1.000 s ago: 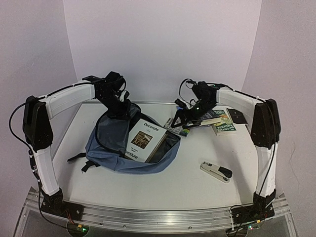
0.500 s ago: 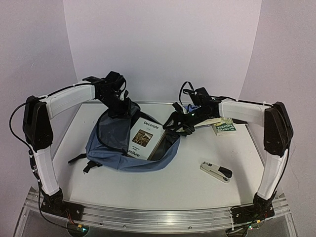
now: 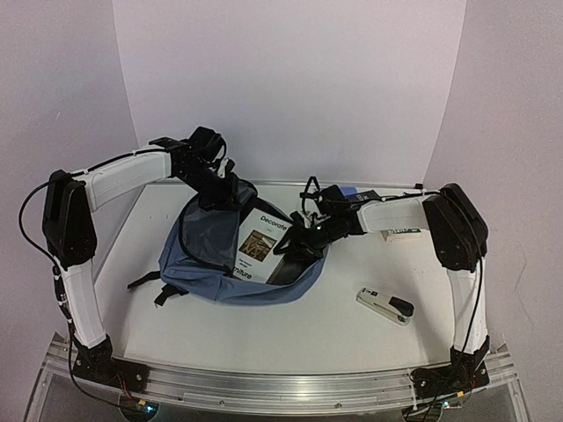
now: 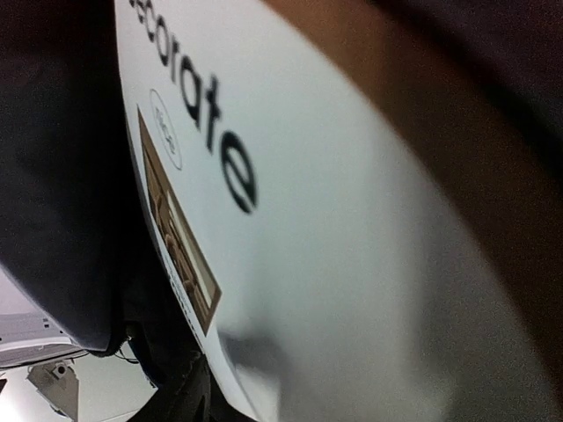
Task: Pack the student bag
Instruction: Place the book in the student bag.
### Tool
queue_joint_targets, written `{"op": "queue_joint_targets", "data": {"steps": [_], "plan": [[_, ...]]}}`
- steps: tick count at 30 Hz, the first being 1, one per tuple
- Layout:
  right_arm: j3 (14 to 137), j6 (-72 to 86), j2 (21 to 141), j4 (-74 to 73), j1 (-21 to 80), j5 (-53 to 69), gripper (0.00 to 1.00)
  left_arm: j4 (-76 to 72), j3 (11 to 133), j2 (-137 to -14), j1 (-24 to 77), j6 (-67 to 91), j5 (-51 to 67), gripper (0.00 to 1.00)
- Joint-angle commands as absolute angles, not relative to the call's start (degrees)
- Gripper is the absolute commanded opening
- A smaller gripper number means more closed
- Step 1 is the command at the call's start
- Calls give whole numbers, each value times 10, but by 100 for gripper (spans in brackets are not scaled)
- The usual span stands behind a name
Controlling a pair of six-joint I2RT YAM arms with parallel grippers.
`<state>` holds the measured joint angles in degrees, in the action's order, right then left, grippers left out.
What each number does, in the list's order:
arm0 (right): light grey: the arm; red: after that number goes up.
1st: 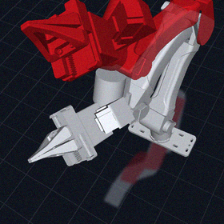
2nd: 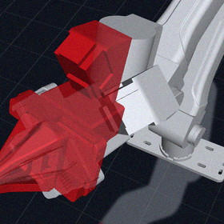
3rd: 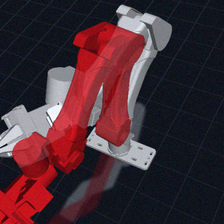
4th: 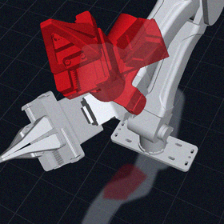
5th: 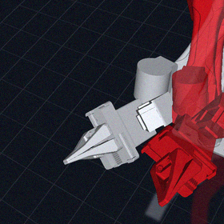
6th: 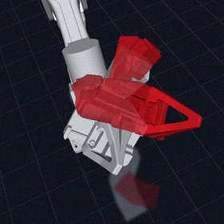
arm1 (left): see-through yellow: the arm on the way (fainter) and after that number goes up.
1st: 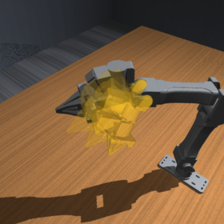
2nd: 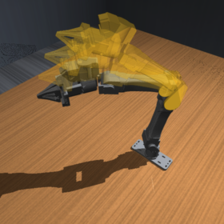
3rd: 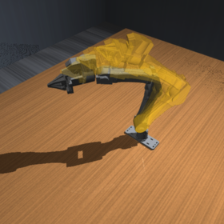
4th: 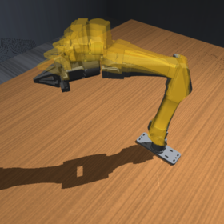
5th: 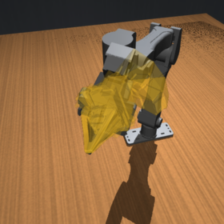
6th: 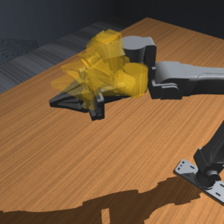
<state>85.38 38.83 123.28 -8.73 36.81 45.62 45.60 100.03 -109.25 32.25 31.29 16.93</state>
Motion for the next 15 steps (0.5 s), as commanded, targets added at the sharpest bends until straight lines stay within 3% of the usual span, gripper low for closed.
{"op": "queue_joint_targets", "data": {"steps": [1,5,15], "plan": [[898,448,1255,-17,381,468,41,402,1037,-1093,325,298,222,0],[922,476,1279,10,382,472,34,389,1033,-1090,329,299,238,0],[981,520,1332,53,395,475,32,368,1027,-1095,339,313,262,0]]}}
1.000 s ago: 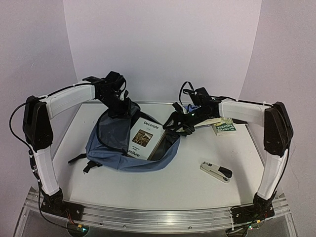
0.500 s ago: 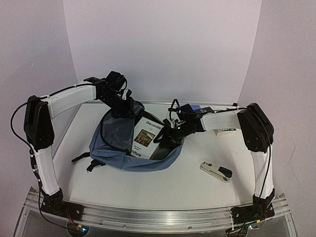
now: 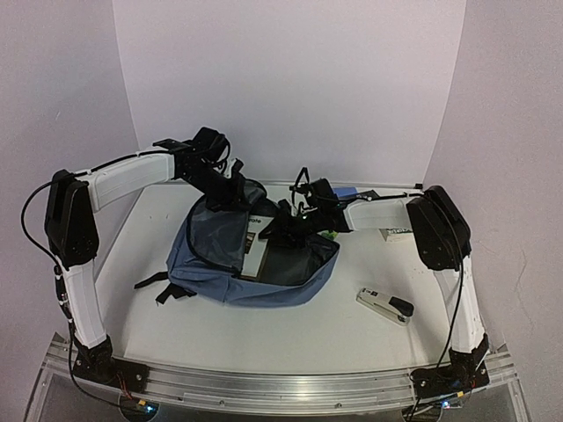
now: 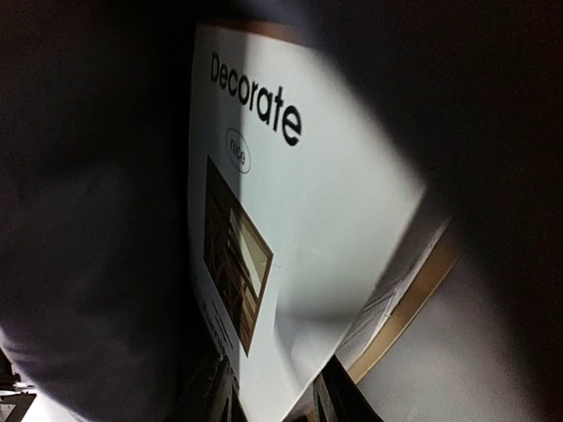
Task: Pack the student bag
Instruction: Place the book in the student bag.
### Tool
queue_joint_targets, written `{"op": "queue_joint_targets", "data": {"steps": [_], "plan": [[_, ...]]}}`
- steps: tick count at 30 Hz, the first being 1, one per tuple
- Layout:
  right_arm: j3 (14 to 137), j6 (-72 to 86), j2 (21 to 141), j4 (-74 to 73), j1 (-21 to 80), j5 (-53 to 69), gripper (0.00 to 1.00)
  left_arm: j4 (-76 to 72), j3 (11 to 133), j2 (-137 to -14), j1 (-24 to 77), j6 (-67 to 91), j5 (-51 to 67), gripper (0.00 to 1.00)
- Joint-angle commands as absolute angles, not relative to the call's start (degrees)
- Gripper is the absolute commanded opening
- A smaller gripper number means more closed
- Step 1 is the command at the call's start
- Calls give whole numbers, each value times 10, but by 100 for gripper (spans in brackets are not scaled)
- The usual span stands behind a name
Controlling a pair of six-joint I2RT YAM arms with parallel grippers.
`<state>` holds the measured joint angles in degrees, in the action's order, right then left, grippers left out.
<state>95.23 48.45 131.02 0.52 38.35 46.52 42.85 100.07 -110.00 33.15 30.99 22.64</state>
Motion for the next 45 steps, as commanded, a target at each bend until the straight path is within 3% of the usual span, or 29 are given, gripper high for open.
{"op": "queue_joint_targets", "data": {"steps": [1,8,16,23,31,39,42,45], "plan": [[983,528,1336,61,397,476,32,366,1028,-1095,339,314,263,0],[996,584,1356,134,413,479,33,352,1027,-1097,338,332,252,0],[880,514,1250,114,388,490,52,360,1019,-1092,325,354,206,0],[814,488,1216,91,398,488,47,354,1031,-1100,323,358,214,0],[874,529,1298,110,438,459,36,333,1034,-1109,323,370,228,0],[1019,559,1383,183,449,436,32,294,1001,-1106,324,399,253,0],[1053,550,1395,196,450,424,32,282,978,-1092,325,405,254,0],[1051,529,1394,204,450,417,41,289,973,-1085,324,402,254,0]]}}
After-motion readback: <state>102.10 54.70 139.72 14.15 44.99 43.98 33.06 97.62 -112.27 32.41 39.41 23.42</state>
